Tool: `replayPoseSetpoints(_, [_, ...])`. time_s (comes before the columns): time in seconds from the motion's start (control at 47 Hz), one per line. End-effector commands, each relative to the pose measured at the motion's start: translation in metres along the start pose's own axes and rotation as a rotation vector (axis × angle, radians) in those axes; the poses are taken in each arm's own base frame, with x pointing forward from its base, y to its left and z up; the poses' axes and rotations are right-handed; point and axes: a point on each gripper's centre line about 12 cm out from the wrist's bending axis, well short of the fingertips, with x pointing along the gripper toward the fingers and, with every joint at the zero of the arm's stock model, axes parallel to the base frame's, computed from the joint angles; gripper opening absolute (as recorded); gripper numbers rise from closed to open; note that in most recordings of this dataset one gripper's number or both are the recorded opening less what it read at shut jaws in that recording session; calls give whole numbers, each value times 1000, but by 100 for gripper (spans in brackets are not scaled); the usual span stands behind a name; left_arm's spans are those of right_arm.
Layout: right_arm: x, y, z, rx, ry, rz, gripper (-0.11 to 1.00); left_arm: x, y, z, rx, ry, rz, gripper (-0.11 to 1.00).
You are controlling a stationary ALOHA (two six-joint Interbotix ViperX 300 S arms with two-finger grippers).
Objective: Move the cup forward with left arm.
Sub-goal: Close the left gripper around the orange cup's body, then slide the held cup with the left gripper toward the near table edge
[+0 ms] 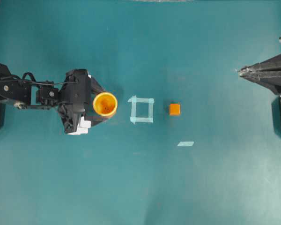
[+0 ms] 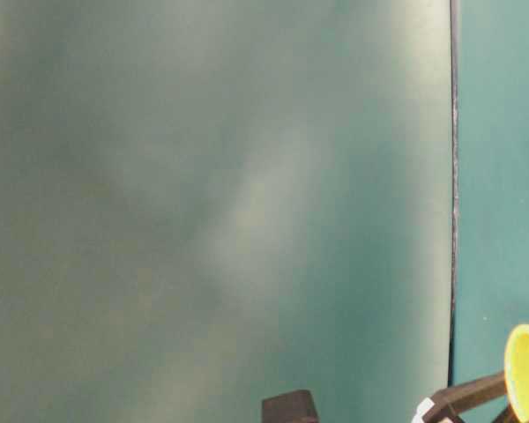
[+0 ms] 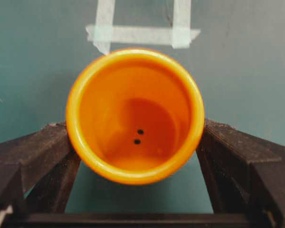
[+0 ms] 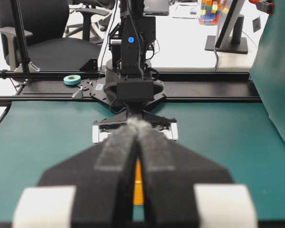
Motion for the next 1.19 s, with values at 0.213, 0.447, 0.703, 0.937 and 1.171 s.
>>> replayPoseSetpoints(0.213, [2,0,14,0,-34,0,-1,0,7,12,-6,-59,19,79])
replayPoseSetpoints(0.447, [2,0,12,0,-20,0,0,-1,5,12,-6,-61,13,71])
replayPoseSetpoints(0.703, [2,0,12,0,-21,0,0,-1,-15,18,25,-88,-38,71])
replayPoseSetpoints(0.937, [2,0,13,3,-23,0,0,-1,-42,23,62,-105,-110,71])
replayPoseSetpoints(1.171, [3,0,15,6,-28,0,0,-2,-71,29,104,-114,-183,71])
